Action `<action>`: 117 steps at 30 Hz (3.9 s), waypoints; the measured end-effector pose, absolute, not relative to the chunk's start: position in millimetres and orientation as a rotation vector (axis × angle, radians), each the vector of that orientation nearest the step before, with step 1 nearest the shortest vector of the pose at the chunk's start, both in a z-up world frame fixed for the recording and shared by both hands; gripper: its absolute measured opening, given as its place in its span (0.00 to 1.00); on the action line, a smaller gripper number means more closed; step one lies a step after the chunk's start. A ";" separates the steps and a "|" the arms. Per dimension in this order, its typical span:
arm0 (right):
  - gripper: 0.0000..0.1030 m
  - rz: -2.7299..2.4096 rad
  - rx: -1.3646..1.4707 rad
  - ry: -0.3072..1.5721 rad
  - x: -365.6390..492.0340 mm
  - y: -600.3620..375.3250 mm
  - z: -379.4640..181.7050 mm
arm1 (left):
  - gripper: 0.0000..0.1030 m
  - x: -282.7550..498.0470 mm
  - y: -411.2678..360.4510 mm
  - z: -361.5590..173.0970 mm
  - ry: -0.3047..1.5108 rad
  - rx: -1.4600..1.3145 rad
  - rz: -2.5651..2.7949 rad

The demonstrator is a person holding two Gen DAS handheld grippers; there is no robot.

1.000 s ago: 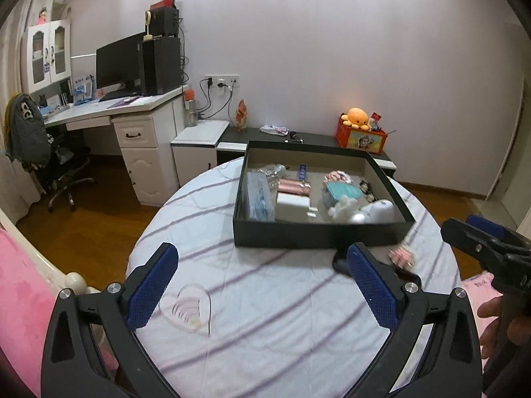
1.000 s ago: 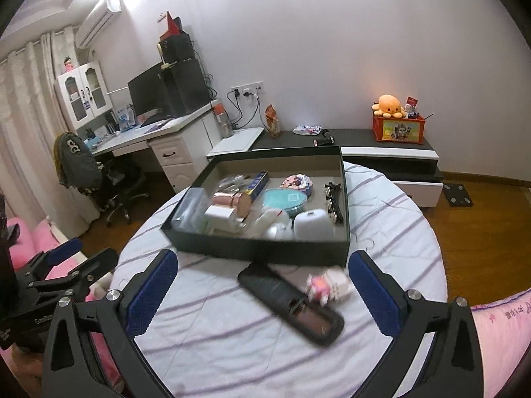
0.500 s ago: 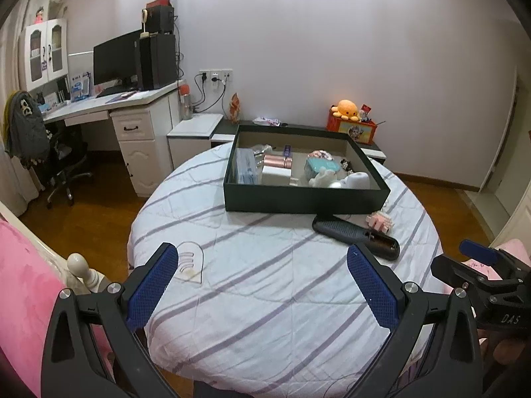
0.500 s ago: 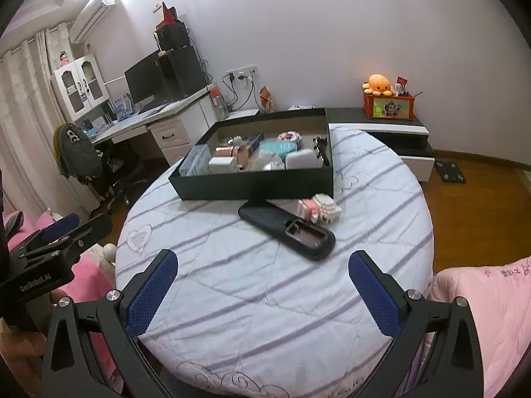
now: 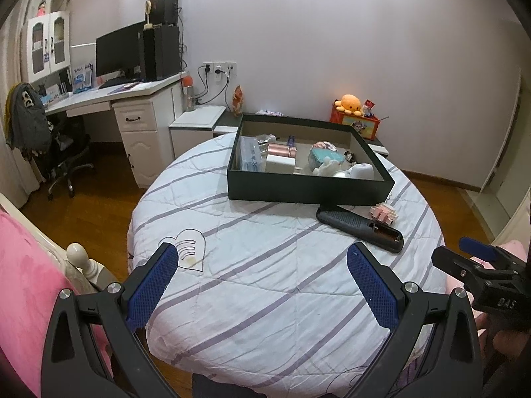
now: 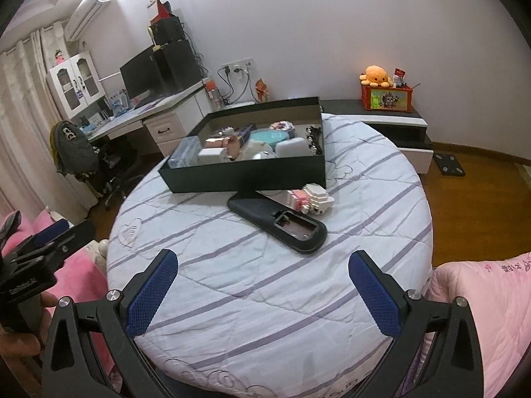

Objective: Organize rigid objects
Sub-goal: 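Withdraw both tools from the box toward the remote and block figure, then grasp the black remote by its battery end with the right tool, then grasp the pink-white block figure with the left tool while the right tool holds the remote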

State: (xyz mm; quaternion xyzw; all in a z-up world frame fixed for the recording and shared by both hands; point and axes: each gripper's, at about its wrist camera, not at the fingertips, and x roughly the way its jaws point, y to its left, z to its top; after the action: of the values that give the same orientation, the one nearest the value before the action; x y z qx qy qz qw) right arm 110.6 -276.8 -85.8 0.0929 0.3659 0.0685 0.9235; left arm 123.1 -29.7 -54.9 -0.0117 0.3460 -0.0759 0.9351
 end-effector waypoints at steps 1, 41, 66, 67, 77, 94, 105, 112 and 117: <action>1.00 0.138 0.190 0.758 113.5 -279.1 -88.5 | 1.00 124.9 -31.3 -56.9 0.714 -0.023 -0.157; 0.73 0.301 -0.062 0.891 220.5 -259.6 -169.7 | 1.00 187.4 -68.8 -116.5 0.880 0.009 -0.176; 0.43 0.401 -0.072 0.875 180.6 -236.6 -166.6 | 1.00 191.5 -75.4 -128.3 0.895 0.024 -0.169; 0.43 0.396 -0.066 0.875 174.9 -241.2 -166.1 | 1.00 191.7 -78.7 -128.5 0.892 0.025 -0.179; 0.44 0.352 -0.040 0.905 152.6 -285.9 -164.7 | 1.00 214.8 -150.6 -131.8 0.877 0.115 -0.333; 0.44 0.371 0.005 0.891 161.5 -304.0 -169.0 | 0.82 266.1 -222.6 -165.5 0.947 0.120 -0.426; 0.44 0.327 -0.026 0.897 153.6 -294.0 -166.7 | 0.40 248.9 -190.0 -148.0 0.928 0.033 -0.467; 0.44 0.338 0.038 0.902 146.9 -286.8 -162.1 | 0.40 217.0 -149.2 -132.5 0.891 0.011 -0.431; 0.44 0.385 0.080 0.892 139.9 -273.2 -154.7 | 0.40 199.8 -115.0 -120.5 0.862 -0.012 -0.385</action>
State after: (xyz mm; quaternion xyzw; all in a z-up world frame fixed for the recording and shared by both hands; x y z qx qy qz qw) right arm 139.9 -273.2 -154.7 0.0382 0.4287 0.1851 0.8835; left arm 199.8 -115.0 -120.5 -0.0059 0.4150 -0.1854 0.8907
